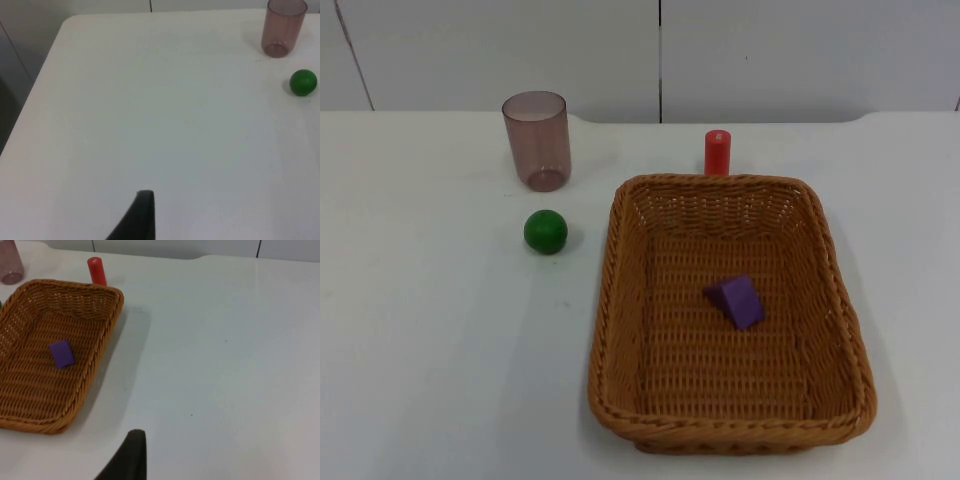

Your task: Pick up the basket with the left hand and place the triangular block into the basket with the right hand.

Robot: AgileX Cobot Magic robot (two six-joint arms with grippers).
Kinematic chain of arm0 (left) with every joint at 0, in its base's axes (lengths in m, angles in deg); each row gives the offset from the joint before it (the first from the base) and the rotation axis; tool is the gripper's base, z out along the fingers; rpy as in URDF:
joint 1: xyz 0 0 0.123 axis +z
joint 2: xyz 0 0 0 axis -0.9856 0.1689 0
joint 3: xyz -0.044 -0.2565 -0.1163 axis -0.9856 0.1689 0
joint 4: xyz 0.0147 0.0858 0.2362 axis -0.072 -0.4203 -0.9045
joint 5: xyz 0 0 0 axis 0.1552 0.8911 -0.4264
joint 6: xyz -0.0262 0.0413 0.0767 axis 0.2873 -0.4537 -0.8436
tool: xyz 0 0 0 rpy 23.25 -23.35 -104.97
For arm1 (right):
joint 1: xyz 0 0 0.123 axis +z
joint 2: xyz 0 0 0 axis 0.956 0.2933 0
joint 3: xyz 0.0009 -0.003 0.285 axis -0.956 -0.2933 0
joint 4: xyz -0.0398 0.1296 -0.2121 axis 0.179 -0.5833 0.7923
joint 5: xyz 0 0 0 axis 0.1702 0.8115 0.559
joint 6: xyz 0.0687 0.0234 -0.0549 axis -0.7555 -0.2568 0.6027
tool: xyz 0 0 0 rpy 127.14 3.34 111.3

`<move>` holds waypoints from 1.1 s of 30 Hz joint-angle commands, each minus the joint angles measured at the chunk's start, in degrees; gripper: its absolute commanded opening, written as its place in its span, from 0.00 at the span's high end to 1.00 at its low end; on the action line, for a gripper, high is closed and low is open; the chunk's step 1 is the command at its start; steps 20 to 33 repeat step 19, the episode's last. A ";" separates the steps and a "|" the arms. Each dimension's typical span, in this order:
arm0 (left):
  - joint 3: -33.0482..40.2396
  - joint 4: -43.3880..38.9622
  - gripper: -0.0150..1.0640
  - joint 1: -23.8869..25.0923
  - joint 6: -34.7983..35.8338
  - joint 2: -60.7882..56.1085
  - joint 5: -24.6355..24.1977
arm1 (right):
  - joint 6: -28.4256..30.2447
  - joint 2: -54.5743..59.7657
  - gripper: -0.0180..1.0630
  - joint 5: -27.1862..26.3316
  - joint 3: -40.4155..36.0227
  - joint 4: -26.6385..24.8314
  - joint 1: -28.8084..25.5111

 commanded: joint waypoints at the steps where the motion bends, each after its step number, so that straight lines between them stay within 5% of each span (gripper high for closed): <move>1: 0.21 -0.08 0.01 0.10 0.49 -0.19 -0.02 | 0.15 -0.12 0.01 -0.26 -0.08 0.15 -0.12; 33: 0.21 -0.08 0.01 0.10 0.49 -0.19 -0.02 | -1.75 -0.12 0.01 -0.26 -0.08 1.32 -0.12</move>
